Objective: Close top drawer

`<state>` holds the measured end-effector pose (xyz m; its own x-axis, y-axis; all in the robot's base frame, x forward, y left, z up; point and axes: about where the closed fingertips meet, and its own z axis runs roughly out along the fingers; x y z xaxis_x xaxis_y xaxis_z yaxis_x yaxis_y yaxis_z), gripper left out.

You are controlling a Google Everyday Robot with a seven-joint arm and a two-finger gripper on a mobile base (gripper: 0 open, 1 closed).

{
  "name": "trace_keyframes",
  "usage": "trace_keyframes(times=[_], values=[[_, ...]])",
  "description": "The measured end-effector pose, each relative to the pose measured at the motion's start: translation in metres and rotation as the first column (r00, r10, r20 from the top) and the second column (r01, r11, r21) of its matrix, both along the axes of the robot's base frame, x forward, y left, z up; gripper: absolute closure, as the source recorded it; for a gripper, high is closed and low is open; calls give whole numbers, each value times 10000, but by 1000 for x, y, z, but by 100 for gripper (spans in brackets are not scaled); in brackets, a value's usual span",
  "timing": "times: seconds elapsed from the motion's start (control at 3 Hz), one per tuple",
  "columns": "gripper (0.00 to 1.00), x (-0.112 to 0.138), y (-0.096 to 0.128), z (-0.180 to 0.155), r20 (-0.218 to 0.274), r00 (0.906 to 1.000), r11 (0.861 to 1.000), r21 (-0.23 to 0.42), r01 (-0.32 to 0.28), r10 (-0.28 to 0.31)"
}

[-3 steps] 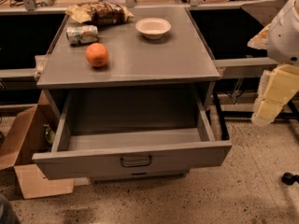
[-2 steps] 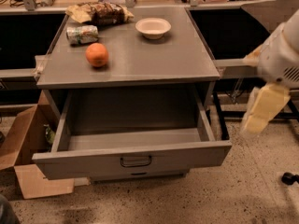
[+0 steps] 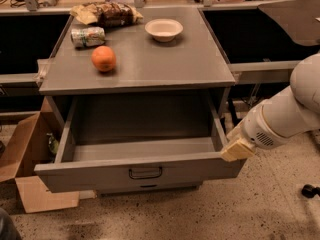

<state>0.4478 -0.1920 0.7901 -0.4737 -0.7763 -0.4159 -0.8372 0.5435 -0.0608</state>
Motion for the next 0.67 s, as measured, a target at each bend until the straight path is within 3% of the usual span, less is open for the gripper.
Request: trace_keyframes(times=[0.33, 0.67], values=[[74, 3, 0, 9, 214, 9998, 10000, -70, -32, 34], [97, 2, -1, -6, 77, 9999, 9999, 51, 95, -95]])
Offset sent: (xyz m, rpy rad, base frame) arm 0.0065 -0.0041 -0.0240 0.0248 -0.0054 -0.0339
